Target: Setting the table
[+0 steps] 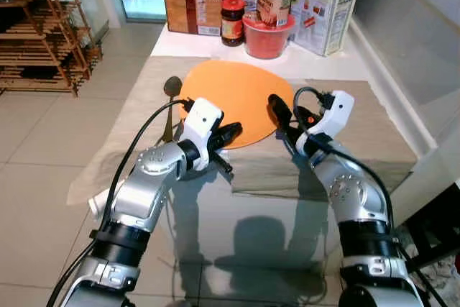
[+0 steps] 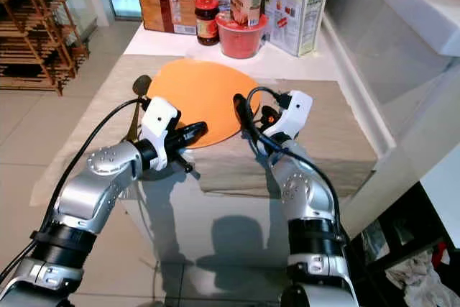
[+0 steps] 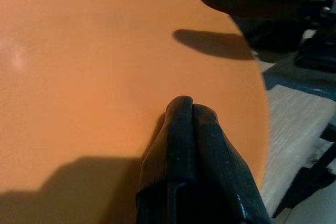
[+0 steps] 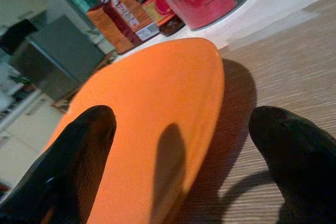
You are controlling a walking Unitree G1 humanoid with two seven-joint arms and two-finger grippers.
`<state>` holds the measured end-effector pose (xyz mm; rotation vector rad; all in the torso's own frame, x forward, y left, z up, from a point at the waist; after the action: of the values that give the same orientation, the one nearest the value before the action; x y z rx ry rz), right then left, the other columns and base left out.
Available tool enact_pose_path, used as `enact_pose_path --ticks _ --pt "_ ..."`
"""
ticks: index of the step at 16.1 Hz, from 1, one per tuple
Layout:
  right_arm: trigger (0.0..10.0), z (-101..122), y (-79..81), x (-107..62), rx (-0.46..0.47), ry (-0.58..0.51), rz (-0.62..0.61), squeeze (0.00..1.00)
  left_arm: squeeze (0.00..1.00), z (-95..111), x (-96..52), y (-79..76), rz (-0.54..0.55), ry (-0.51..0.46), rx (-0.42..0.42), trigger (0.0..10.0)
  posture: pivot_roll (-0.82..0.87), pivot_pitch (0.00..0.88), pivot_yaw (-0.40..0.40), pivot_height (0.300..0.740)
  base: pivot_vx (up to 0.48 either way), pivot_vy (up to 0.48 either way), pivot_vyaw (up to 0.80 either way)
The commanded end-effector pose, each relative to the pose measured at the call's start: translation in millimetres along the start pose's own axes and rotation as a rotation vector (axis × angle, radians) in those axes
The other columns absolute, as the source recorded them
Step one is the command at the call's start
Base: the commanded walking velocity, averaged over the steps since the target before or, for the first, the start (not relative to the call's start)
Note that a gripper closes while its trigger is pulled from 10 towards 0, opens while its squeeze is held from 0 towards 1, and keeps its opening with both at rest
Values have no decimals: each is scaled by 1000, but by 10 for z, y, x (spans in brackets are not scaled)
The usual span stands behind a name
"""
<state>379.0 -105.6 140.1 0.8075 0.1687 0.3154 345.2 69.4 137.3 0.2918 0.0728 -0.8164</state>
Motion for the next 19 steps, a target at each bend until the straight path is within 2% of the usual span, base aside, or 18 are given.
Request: enact_pose_path --ticks 1,3,5,11,16,17,19 --pt "10000 -122 27 24 60 58 25 0 0 -39 17 -110 -50 8 -18 10000 16 0 4 740 0 0 0" --pt "10000 -173 52 39 62 80 37 0 0 -19 18 -119 -56 -1 -18 10000 18 0 4 740 0 0 0" --pt "10000 -236 172 76 28 119 91 0 0 25 21 -146 -69 -18 -14 10000 17 0 6 740 0 0 0" --pt "10000 -365 234 207 20 162 105 0 0 154 35 -222 -100 -67 -21 10000 23 0 4 740 0 0 0" --pt "10000 -387 161 198 5 163 88 0 0 151 17 -269 -99 -77 -27 10000 24 0 -2 740 0 0 0" --pt "10000 -369 152 197 -21 150 82 0 0 195 23 -248 -86 -92 -4 10000 25 0 -4 740 0 0 0" --pt "10000 -202 139 164 -295 45 56 0 0 513 12 -47 25 -191 94 10000 27 0 -10 740 0 0 0"
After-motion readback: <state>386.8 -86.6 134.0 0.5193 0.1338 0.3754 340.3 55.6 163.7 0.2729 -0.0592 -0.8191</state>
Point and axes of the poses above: a point about 5 cm out from each wrist's last joint towards the gripper, its own x axis pointing out of the wrist towards the gripper, its own z axis along the axis of the wrist's last joint, y = z × x, the point moved 4 cm from there along x, pointing out of the wrist towards the gripper, and after that the axes turned 11 degrees about x, right-handed, at the moved point
